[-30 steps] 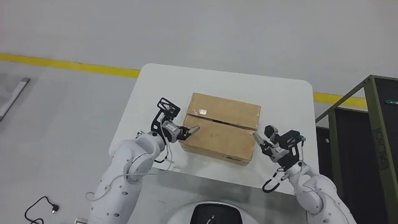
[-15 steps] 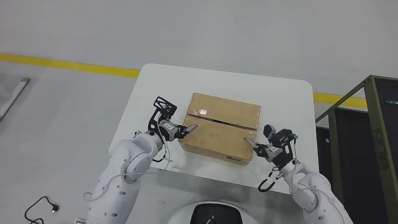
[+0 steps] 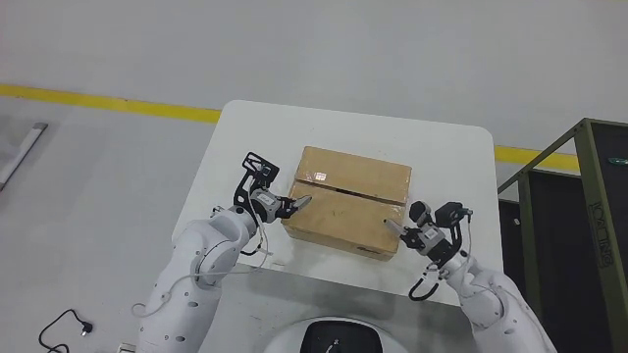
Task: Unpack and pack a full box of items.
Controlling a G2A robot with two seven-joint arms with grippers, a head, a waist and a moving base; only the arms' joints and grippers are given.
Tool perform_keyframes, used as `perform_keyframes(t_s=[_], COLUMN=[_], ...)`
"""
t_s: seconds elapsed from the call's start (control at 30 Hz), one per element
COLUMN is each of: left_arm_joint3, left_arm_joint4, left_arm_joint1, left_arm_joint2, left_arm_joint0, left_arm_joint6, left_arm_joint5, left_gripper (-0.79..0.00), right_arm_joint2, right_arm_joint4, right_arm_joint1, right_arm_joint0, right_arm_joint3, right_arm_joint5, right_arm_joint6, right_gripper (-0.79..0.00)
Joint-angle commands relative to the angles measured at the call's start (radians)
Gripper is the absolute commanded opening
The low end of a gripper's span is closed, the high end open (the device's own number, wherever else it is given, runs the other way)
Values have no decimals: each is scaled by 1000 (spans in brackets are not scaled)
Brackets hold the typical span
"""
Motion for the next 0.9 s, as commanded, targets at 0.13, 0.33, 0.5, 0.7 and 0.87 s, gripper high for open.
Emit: perform_keyframes(t_s=[0.13,0.33,0.5,0.7,0.87], left_arm_joint3=[0,0,0,0,0], left_arm_joint4=[0,0,0,0,0], left_arm_joint1=[0,0,0,0,0], left_arm_joint2=[0,0,0,0,0], left_arm_joint0=[0,0,0,0,0], left_arm_joint6=[0,0,0,0,0], left_arm_joint5=[0,0,0,0,0], left_gripper=[0,0,0,0,0], right_arm_joint2=[-7,-20,-38,-47,-48], right_arm_joint4=[69,88,84,86,90], right_arm_joint1=[2,4,3,4,9], right_arm_joint0=[29,51,69,75,68], right_arm_joint3=[35,49,63,65,50], right_arm_joint5=[-45,-51,-41,-48,-65], right_arm_joint6=[40,63,59,56,78], right_gripper=[0,0,0,-15,-86])
